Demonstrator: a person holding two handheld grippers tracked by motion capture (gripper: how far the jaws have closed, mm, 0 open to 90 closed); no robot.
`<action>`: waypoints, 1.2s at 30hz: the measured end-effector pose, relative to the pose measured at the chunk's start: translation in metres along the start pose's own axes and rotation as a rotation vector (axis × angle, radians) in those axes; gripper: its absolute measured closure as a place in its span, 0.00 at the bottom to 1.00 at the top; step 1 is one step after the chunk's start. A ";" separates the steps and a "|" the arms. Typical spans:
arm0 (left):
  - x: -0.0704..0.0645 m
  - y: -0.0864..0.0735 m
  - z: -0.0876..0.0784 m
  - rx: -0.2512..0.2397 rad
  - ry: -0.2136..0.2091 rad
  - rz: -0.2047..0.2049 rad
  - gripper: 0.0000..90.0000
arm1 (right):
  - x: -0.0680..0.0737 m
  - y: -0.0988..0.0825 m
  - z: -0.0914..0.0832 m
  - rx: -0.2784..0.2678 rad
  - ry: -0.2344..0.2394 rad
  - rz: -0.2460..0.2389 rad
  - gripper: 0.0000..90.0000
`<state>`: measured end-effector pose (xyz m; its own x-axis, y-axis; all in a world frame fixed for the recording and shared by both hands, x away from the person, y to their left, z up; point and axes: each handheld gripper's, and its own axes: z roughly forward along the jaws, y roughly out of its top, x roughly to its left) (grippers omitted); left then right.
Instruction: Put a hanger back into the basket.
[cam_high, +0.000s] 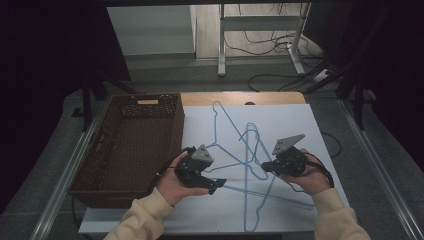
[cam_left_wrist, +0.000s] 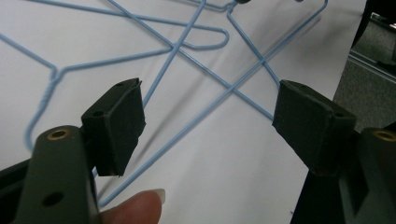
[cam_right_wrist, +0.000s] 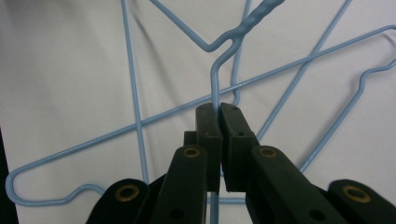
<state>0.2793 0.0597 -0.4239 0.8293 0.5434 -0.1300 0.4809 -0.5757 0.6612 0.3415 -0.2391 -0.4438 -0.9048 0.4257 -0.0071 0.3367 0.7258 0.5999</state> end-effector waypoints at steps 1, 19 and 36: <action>0.000 0.000 0.000 0.000 0.000 0.000 0.29 | 0.000 0.000 0.000 0.000 0.000 0.000 0.97; 0.017 0.005 0.055 0.005 0.026 -0.020 0.46 | 0.002 0.000 0.000 -0.006 0.029 -0.019 0.97; 0.019 -0.003 0.073 0.066 0.026 0.055 0.88 | 0.002 -0.001 0.000 -0.024 0.064 -0.023 0.96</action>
<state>0.3144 0.0270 -0.4819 0.8477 0.5252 -0.0747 0.4531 -0.6435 0.6169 0.3396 -0.2393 -0.4445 -0.9273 0.3732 0.0297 0.3102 0.7214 0.6192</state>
